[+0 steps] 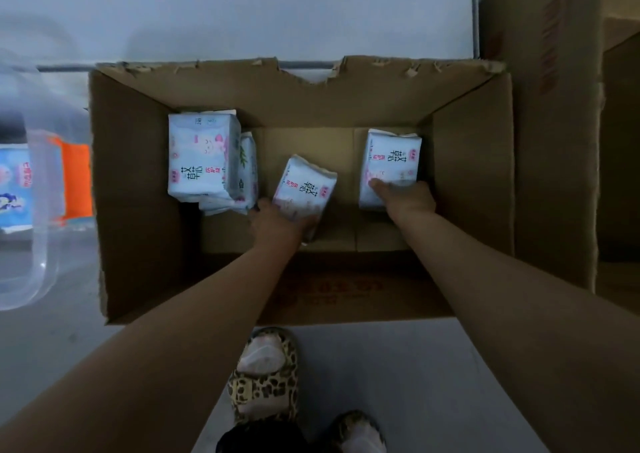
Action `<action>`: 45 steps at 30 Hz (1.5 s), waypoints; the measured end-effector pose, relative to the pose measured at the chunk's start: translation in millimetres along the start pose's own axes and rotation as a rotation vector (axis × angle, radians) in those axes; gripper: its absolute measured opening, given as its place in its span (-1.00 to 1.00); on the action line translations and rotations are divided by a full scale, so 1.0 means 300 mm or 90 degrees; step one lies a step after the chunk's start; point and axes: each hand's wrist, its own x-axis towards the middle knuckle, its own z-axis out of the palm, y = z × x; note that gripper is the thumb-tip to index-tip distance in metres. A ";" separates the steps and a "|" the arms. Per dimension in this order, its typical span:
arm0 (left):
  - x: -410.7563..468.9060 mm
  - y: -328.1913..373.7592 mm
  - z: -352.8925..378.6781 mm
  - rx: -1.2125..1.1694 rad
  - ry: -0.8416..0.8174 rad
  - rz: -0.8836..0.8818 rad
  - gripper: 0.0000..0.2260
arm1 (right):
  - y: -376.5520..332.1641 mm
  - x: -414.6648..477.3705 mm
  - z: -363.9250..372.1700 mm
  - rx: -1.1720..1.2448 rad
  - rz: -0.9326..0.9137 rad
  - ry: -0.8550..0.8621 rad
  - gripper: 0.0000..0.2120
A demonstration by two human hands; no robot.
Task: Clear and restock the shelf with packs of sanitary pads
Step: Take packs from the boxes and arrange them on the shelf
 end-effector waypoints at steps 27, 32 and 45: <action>-0.947 0.306 -0.702 -0.535 -0.100 -0.123 -0.48 | -0.149 -1.019 -0.595 0.302 -0.058 -0.228 -0.47; -1.310 0.466 -0.983 -0.617 -0.182 0.037 -0.60 | -0.285 -1.399 -0.824 0.340 -0.107 -0.245 -0.47; -1.965 0.624 -1.866 -0.601 -0.164 0.290 -0.65 | -0.706 -2.302 -1.097 0.392 -0.398 -0.282 -0.13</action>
